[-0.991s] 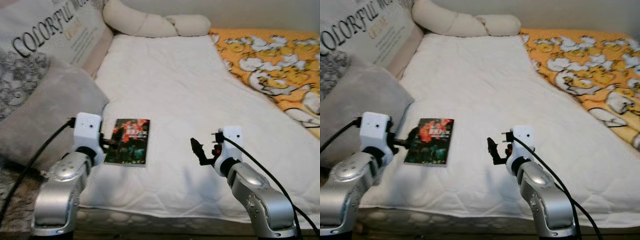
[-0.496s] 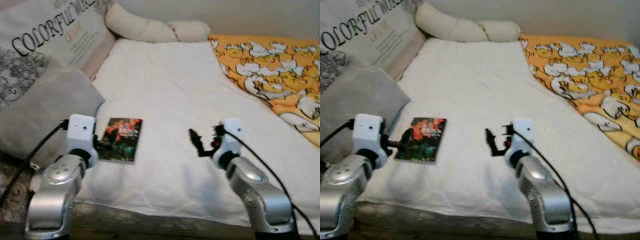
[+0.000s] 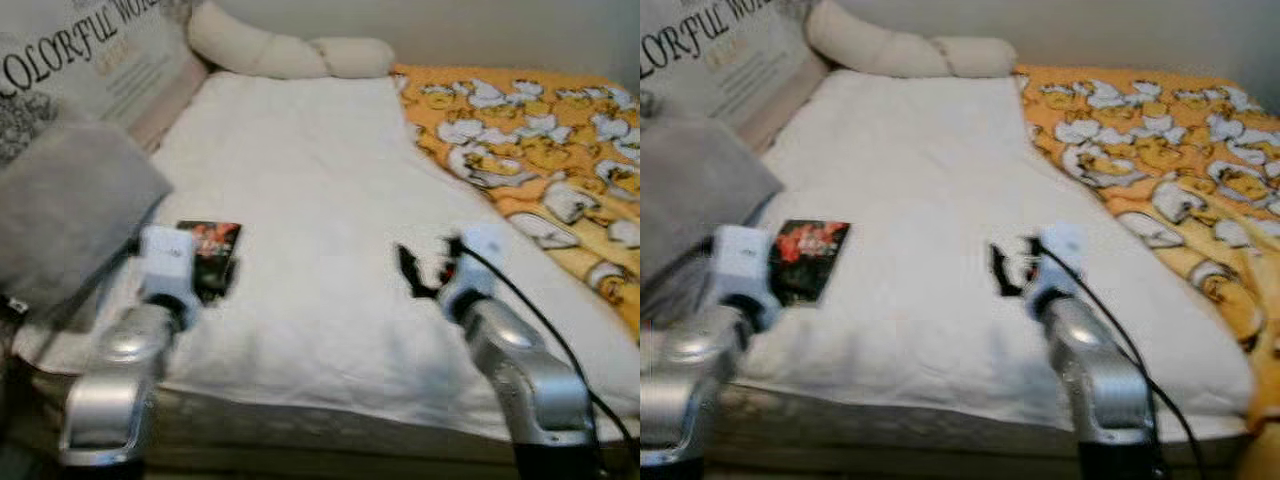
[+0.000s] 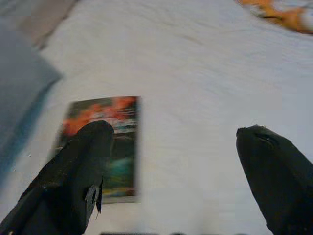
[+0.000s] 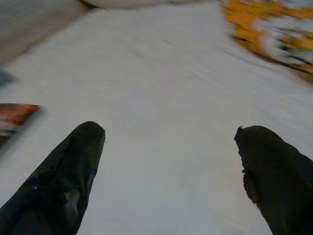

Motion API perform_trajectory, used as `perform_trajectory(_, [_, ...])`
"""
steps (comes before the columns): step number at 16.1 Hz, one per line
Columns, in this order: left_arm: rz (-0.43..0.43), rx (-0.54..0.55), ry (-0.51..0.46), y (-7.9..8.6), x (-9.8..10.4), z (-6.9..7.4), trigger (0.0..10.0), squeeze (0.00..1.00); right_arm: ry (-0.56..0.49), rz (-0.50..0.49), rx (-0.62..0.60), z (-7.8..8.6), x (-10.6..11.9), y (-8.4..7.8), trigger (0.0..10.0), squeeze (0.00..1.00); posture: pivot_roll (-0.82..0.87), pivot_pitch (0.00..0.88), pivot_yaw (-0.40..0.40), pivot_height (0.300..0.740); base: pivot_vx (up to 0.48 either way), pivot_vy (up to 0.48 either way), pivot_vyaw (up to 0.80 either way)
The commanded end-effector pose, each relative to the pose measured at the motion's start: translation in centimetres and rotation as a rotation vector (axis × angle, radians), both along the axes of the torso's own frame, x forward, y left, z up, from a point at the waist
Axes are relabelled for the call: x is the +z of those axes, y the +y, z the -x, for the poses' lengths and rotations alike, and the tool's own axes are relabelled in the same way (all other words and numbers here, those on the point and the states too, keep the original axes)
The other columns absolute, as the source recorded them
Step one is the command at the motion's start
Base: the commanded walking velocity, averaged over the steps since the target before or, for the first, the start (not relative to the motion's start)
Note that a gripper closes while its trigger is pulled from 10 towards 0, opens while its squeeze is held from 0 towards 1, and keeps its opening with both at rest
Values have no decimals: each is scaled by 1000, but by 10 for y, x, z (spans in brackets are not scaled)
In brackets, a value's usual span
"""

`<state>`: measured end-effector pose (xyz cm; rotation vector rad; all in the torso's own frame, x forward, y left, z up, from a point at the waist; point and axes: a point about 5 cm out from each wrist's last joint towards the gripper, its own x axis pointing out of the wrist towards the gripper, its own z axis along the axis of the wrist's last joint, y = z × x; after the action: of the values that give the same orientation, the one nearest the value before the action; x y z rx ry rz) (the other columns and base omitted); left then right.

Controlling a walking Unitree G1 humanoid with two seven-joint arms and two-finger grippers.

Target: Clean up the room

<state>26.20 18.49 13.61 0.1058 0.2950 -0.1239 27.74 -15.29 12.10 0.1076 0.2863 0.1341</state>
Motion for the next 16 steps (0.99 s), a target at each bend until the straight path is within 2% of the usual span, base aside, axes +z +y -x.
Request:
perform_trajectory(1, [-14, 15, -23, 3, 6, -3, 10000, 1000, 1, 4, 24, -1, 1, 5, 10000, 1000, -58, 0, -6, 740, 0, -405, 0])
perform_trajectory(7, [-3, -26, -26, -9, 6, -7, 10000, 1000, 16, 15, 34, -3, -2, 11, 10000, 1000, -65, 0, -18, 740, 0, -404, 0])
perform_trajectory(10, [-9, -10, -42, -7, 10, -11, 10000, 1000, 17, 21, 40, -4, -2, 12, 10000, 1000, -60, 0, -23, 740, 0, -404, 617])
perform_trajectory(15, [-7, -32, -39, -13, 6, -13, 10000, 1000, -1, 69, 23, -11, 0, 8, 10000, 1000, -80, 0, -16, 740, 0, -406, 0])
perform_trajectory(16, [-8, -35, -38, -13, 6, -14, 10000, 1000, 20, 106, 44, -10, -5, 11, 10000, 1000, -76, 0, -17, 740, 0, -401, 0])
